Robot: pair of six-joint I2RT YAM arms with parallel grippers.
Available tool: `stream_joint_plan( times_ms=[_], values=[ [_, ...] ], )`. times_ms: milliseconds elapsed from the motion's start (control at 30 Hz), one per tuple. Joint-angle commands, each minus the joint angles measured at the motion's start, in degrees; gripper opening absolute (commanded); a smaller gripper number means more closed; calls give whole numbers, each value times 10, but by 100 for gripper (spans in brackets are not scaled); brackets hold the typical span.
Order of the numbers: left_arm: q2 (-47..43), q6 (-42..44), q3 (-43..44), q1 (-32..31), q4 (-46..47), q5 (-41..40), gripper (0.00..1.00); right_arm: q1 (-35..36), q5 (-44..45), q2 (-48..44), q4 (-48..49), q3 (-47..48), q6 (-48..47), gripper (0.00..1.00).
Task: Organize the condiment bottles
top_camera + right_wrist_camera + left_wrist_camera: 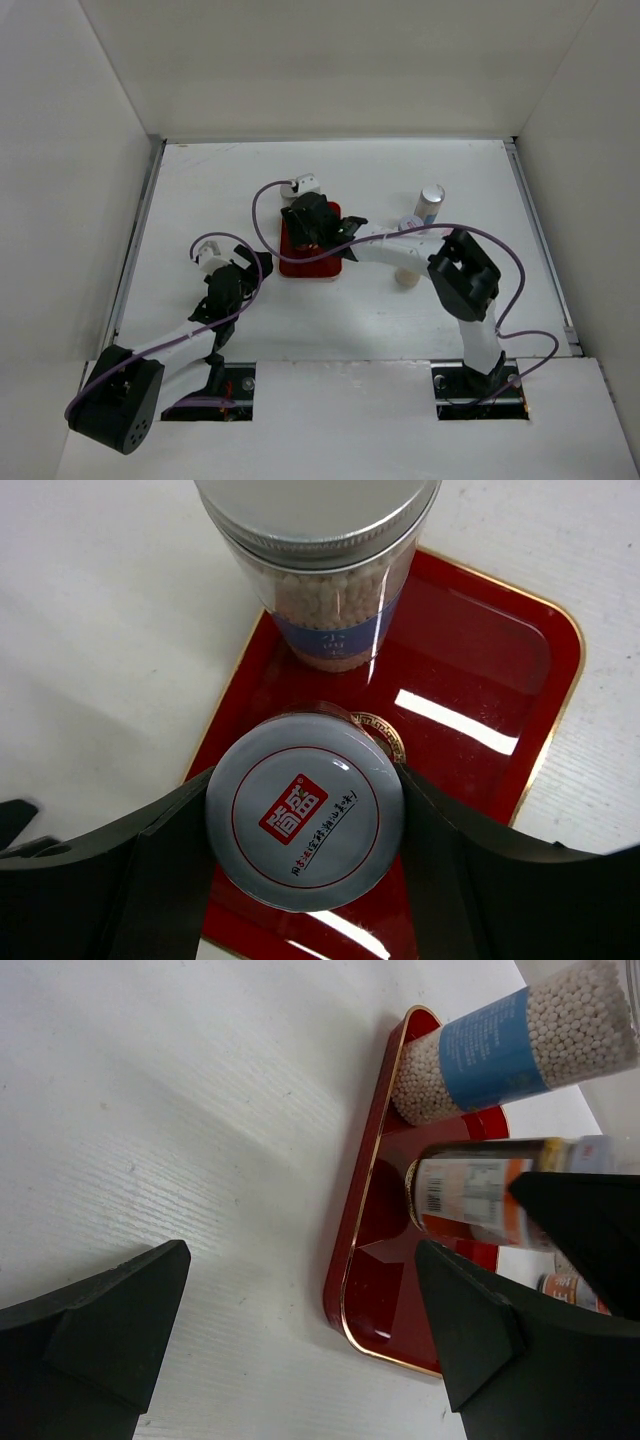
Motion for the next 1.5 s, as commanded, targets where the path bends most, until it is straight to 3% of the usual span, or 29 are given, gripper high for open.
stream_joint_plan(
  times_ms=[0,433,733,967,1167,1333,1467],
  values=[
    [-2,-8,-3,-1,27,-4,100,2,9,0,72,60,-8,49],
    [1,-8,-3,-3,28,-7,100,9,15,57,78,84,-1,52],
    [0,-8,-3,-1,28,-5,100,23,33,29,101,62,8,83],
    [-2,-8,-3,-1,28,-3,100,25,41,-105,101,-30,24,83],
    [-3,-8,-3,-4,28,-3,100,19,147,-305,86,-232,38,78],
    [5,-8,-1,-6,28,-6,100,-33,216,-472,-32,-370,116,88],
    [4,-8,0,-6,28,-3,100,-64,218,-526,-127,-417,169,92]
  ],
)
